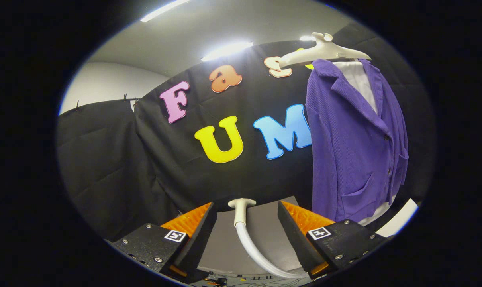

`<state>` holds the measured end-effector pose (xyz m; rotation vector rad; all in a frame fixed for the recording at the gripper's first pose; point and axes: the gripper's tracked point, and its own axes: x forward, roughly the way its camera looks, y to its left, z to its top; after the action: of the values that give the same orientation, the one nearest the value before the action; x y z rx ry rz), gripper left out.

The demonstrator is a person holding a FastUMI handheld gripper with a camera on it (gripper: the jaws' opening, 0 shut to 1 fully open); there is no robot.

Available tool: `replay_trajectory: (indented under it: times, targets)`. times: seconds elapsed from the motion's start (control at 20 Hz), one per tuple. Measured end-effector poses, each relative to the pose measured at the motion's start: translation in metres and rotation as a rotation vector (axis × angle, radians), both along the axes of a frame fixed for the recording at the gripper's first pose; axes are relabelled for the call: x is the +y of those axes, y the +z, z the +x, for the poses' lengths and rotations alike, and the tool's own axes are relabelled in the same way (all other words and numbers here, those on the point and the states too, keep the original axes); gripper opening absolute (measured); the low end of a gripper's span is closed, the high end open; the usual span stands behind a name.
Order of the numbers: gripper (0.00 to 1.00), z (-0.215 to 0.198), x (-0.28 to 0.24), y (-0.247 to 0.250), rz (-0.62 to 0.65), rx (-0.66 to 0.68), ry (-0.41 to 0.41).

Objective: Iron the clothes twice with a garment steamer, once on the left side and once on the right side.

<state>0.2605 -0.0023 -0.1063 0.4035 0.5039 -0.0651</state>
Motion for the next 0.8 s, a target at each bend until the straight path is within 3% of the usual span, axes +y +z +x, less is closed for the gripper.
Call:
replay_trajectory:
  times: [0.2, 0.8]
  targets:
    - [0.94, 0.037, 0.002, -0.028, 0.045, 0.073, -0.027]
    - [0.92, 0.084, 0.057, -0.169, 0.140, 0.468, 0.082]
